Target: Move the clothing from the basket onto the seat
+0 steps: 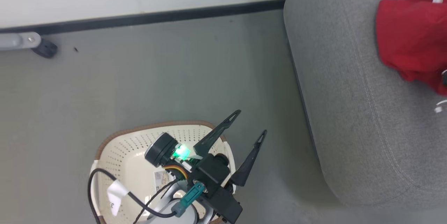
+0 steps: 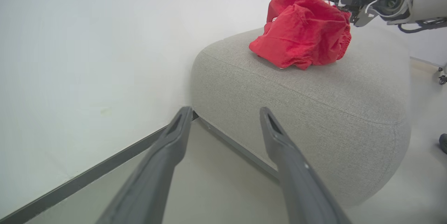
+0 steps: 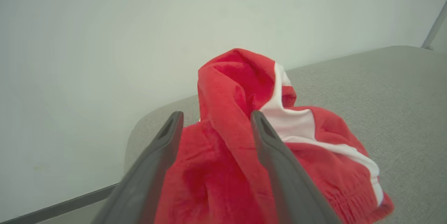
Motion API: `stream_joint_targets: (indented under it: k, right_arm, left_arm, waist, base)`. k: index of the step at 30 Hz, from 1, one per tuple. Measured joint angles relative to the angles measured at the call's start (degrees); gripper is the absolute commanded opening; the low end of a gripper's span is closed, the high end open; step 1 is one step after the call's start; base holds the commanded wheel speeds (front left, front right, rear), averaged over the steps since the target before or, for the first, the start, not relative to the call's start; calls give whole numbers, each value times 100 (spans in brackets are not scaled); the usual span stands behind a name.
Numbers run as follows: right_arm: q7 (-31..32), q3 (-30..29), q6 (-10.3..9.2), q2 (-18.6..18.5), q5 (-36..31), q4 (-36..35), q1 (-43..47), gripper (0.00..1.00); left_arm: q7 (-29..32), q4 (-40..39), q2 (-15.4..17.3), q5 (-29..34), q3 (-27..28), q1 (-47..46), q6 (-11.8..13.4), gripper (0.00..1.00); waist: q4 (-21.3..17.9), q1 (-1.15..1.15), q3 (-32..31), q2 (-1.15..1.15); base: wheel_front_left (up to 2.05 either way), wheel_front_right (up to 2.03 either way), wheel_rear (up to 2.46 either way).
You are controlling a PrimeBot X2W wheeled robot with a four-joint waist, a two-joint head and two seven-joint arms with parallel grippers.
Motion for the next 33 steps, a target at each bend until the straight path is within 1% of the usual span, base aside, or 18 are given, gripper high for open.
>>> stream_joint_targets:
  k: [9, 10, 11, 12, 17, 21, 24, 33]
  right_arm:
    - [1, 307, 70, 631, -230, -816, 1256, 100]
    - [1, 307, 70, 631, -230, -816, 1256, 100]
    - [1, 383, 85, 740, -286, -1003, 1551, 100]
    - [1, 383, 85, 740, -286, -1003, 1551, 100]
    - [0, 541, 104, 982, -345, -1529, 2123, 100]
    - [1, 669, 109, 1184, -369, -1884, 2613, 100]
    - [1, 778, 135, 1292, -401, -2087, 2981, 100]
    - [1, 1048, 135, 1432, -632, -2624, 3911, 100]
  left_arm:
    - [-214, 85, 99, -346, 489, 615, 223, 100]
    - [-214, 85, 99, -346, 489, 615, 223, 100]
    - [-232, 81, 123, -371, 620, 769, 252, 100]
    - [-232, 81, 123, -371, 620, 769, 252, 100]
    - [-281, 81, 243, -437, 956, 1134, 348, 100]
    - [-290, 78, 285, -557, 1233, 1369, 356, 100]
    - [-316, 73, 299, -558, 1397, 1507, 396, 100]
    - [-331, 174, 260, -606, 1813, 1879, 396, 100]
  waist:
    - [237, 0, -728, 0]
    - [237, 0, -728, 0]
    - [290, -1, -882, 0]
    - [290, -1, -882, 0]
    - [412, -1, -1245, 0]
    - [493, -1, -1497, 0]
    - [540, 0, -1658, -1]
    - [649, 0, -2017, 0]
  base:
    - [0, 0, 0]
    - [0, 0, 0]
    - [0, 0, 0]
    - [0, 0, 0]
    - [0, 0, 0]
    - [0, 0, 0]
    - [0, 0, 0]
    - [0, 0, 0]
